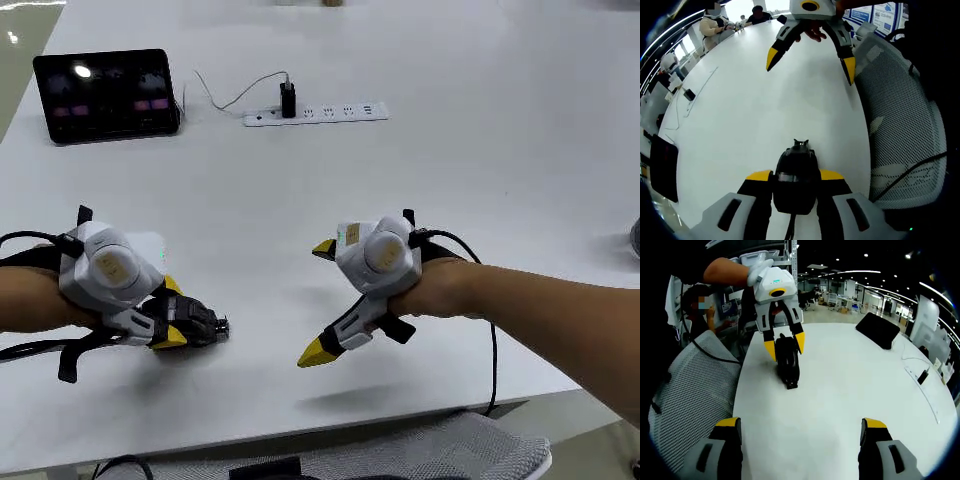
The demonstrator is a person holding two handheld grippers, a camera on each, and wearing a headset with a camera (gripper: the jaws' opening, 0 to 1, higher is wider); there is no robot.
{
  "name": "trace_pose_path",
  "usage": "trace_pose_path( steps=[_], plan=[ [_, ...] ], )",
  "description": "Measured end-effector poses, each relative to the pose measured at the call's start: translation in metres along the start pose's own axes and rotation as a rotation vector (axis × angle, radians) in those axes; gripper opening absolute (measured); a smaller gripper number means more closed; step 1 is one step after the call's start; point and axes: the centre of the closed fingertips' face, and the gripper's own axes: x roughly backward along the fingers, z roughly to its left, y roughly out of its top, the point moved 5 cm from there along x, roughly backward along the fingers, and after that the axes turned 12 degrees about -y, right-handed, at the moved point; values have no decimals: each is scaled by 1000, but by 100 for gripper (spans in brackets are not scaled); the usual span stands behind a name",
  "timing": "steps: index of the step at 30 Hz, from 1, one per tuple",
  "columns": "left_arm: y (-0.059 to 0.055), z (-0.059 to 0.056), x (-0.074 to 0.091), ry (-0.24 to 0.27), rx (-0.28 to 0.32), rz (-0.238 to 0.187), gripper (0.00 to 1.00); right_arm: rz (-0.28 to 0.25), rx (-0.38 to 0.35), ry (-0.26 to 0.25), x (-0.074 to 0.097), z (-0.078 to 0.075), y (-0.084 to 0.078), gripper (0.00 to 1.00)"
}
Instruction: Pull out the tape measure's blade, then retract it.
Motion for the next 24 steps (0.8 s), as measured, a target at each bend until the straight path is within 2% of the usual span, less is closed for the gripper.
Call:
trace_pose_path(
  steps=[12,14,20,24],
  plan=[
    [-2,3,0,2,-8,8,28,1,-4,35,-16,8,7,99],
    [-2,3,-1,1,-4,8,28,-2,5,19,-21,6,6,99],
    [-2,2,-1,10,5,9,28,14,-65,18,-34,5,1,99],
    [-1,1,-2,16,3,13,28,10,-58,23,-39,7,5,99]
  ],
)
